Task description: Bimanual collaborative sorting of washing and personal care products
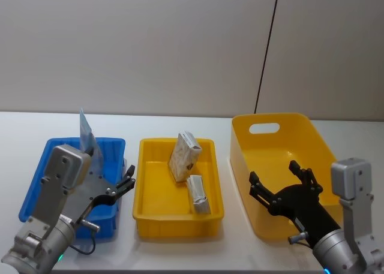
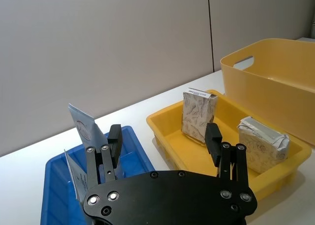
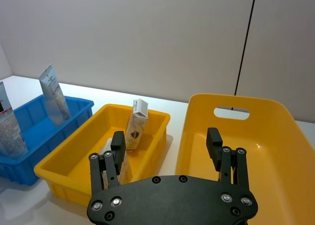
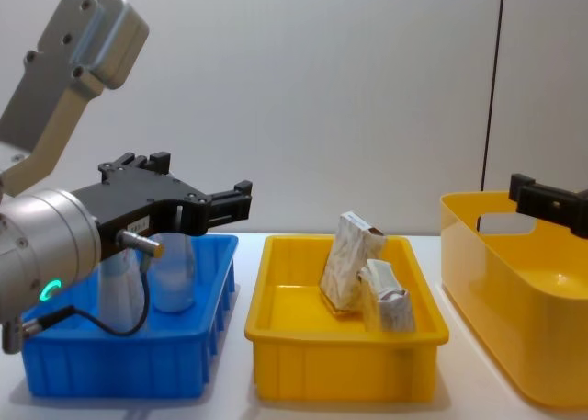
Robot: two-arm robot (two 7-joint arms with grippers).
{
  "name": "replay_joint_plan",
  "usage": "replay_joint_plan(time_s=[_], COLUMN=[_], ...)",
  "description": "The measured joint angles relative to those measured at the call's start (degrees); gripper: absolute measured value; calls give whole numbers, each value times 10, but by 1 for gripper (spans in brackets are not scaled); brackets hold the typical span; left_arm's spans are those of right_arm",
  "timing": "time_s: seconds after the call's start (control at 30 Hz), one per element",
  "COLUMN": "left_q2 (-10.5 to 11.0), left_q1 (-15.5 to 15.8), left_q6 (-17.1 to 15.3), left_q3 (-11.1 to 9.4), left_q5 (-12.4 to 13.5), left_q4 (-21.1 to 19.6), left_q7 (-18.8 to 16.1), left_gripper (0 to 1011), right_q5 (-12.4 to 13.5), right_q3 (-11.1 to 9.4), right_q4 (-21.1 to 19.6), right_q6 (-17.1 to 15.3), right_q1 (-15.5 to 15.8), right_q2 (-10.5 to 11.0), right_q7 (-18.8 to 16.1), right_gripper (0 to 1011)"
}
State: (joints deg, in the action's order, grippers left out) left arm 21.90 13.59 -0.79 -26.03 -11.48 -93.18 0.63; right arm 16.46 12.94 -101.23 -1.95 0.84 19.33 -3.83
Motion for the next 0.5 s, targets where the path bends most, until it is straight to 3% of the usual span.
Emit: replay_joint_plan(time_s=[0.5], left_q2=[0], left_q1=[0], left_q6=[0], left_q3=[0], left_q5=[0], left_q4=[0], left_q7=[0], left_gripper=[1001], right_q5=[0], right_q3=[0], right_q4=[0], right_q6=[0], right_q1=[0], right_q2=[0], right_q7=[0], right_gripper=[1004])
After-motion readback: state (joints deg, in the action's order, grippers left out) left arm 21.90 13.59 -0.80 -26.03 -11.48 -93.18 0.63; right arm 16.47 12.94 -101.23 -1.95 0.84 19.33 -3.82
